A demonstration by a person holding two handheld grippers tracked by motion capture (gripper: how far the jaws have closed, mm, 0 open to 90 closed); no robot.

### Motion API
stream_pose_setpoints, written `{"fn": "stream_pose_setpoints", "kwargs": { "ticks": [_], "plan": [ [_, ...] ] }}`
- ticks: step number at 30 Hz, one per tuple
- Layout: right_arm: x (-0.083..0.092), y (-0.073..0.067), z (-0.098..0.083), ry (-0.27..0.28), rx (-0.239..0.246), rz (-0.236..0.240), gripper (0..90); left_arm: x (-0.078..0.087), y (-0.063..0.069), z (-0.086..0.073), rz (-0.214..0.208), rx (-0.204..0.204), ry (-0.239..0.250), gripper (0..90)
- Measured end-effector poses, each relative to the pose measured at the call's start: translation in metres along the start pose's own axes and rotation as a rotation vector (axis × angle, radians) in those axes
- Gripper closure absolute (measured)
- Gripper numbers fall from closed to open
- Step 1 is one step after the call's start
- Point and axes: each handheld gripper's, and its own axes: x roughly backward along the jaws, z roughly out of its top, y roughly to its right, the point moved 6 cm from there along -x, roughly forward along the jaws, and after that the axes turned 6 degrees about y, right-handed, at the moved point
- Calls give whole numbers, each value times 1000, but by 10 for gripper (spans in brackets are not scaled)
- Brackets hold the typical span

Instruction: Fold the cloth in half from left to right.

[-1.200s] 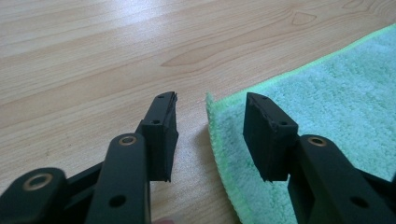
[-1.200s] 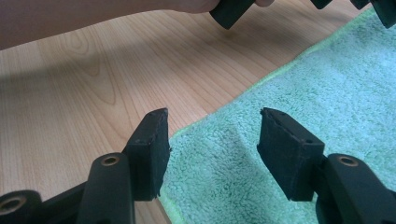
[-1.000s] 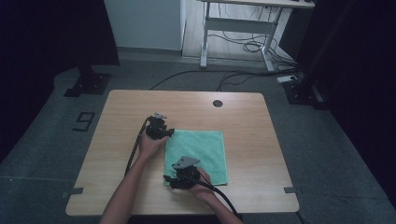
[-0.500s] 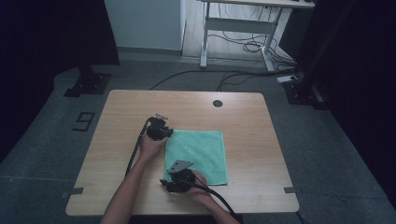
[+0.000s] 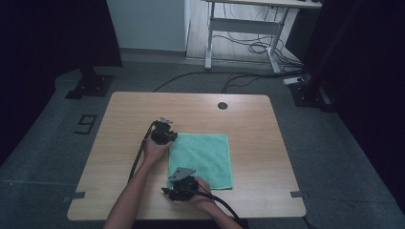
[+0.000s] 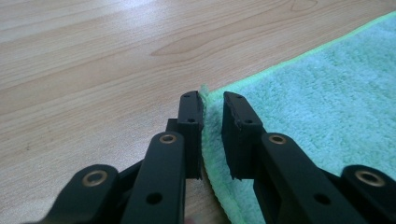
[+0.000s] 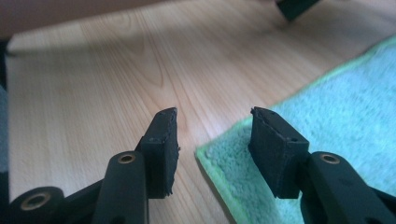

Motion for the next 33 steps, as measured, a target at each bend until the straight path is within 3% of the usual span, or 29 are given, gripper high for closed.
{"fn": "stream_pose_setpoints", "kwargs": {
  "ticks": [8, 13, 23, 28, 33],
  "plan": [
    [-2, -3, -3, -19, 14, -35, 515, 4, 2, 2, -11, -3, 6, 862],
    [-1, -3, -3, -19, 4, -65, 562, 5, 3, 2, -26, -2, 5, 875],
    [3, 6, -4, -27, -32, -116, 799, 8, 6, 5, -36, -7, 21, 886],
    [6, 8, -5, -21, -76, -86, 841, 10, 7, 8, -48, -4, 34, 888],
    [11, 7, -3, -1, -84, -74, 850, 15, 11, 13, -56, -10, 46, 888]
  ]
}}
